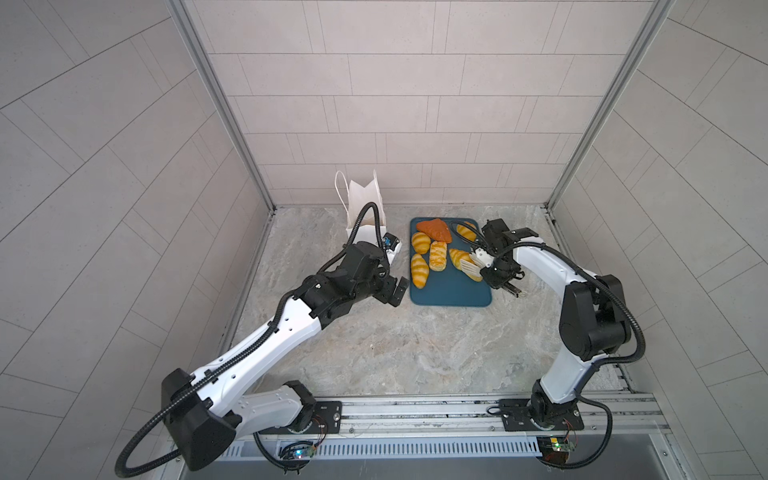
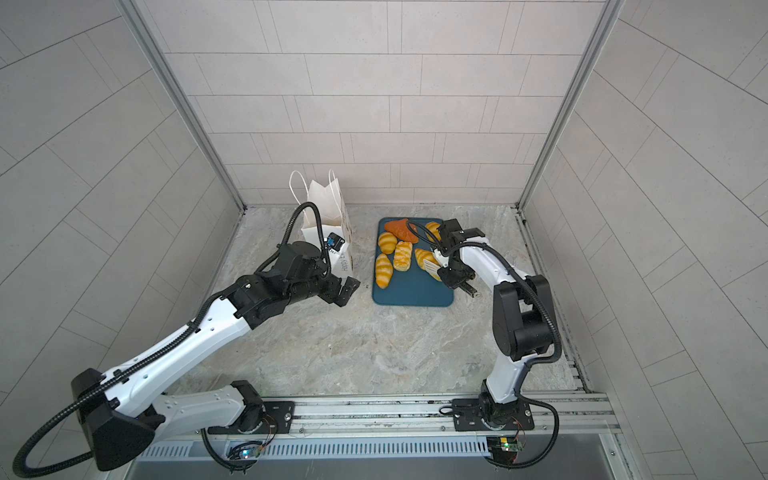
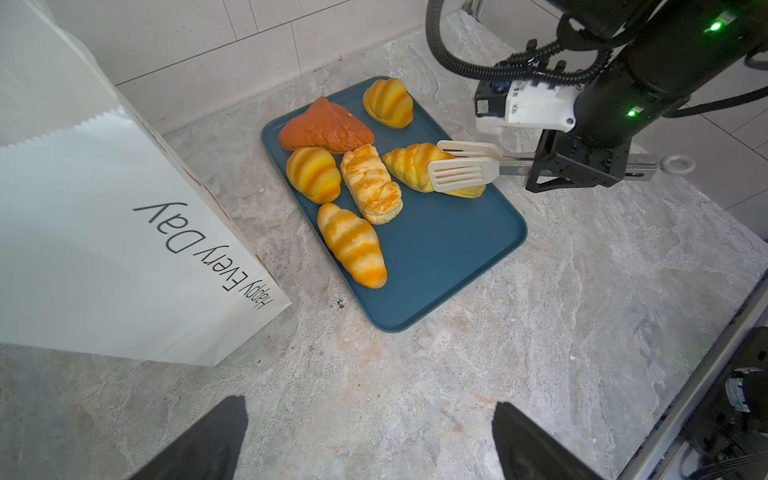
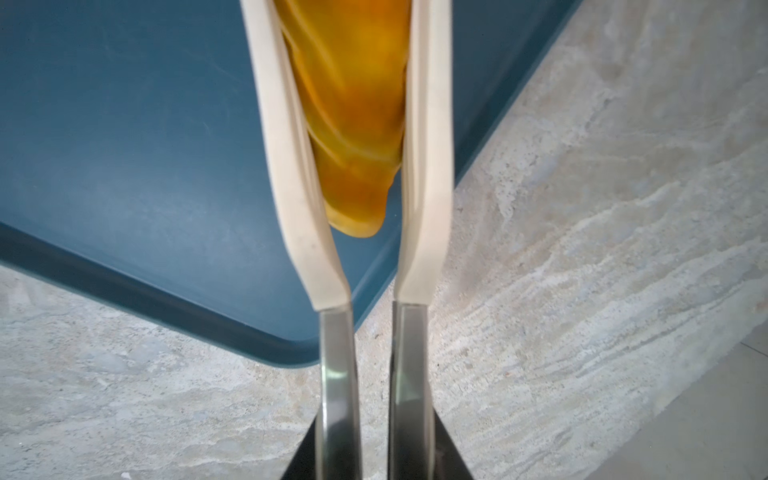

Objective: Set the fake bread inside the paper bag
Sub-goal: 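Close the tongs on the striped croissant and lift it with right gripper, then carry the croissant toward the bag opening with right gripper while left gripper draws back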

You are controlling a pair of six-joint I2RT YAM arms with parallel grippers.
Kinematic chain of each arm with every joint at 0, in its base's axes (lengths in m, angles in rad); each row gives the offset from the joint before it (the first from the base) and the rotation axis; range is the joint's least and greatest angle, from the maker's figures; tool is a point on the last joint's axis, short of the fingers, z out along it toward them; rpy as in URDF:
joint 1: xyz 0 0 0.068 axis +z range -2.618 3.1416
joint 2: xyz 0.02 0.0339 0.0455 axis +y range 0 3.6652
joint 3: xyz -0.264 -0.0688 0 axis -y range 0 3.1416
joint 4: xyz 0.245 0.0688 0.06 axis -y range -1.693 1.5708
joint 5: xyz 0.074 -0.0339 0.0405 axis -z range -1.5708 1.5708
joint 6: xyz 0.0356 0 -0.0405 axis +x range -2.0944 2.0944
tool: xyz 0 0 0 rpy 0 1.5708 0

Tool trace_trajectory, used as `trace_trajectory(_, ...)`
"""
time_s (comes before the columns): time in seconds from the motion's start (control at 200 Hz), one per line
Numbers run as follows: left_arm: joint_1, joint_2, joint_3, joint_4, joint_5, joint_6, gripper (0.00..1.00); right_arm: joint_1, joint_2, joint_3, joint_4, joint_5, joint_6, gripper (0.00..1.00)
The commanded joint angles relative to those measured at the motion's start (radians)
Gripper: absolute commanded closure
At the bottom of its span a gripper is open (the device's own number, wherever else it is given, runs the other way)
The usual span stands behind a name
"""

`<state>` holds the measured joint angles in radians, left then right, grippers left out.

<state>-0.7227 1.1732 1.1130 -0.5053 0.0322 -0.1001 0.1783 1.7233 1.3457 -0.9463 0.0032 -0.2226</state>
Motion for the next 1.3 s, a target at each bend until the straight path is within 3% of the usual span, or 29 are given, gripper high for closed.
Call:
trace_trajectory(0.0,-0.004,-0.023,0.019,0.016,-0.012,0.005,0.00,0.000,-0.091,-0.011,-0.026,0.000,0.061,0.73)
trace_trajectory(0.425,0.008,-0.077,-0.010,0.068,-0.037,-0.041,0.00,0.004,-0.269,-0.042,-0.012,-0.198,0.120,0.73)
trace_trajectory(0.956,0.011,-0.106,-0.015,0.058,-0.119,-0.055,0.00,0.066,-0.368,-0.121,0.075,-0.238,0.223,0.72)
trace_trajectory(1.296,0.138,-0.183,-0.033,0.055,-0.034,-0.093,0.00,0.151,-0.427,-0.113,0.126,-0.284,0.272,0.72)
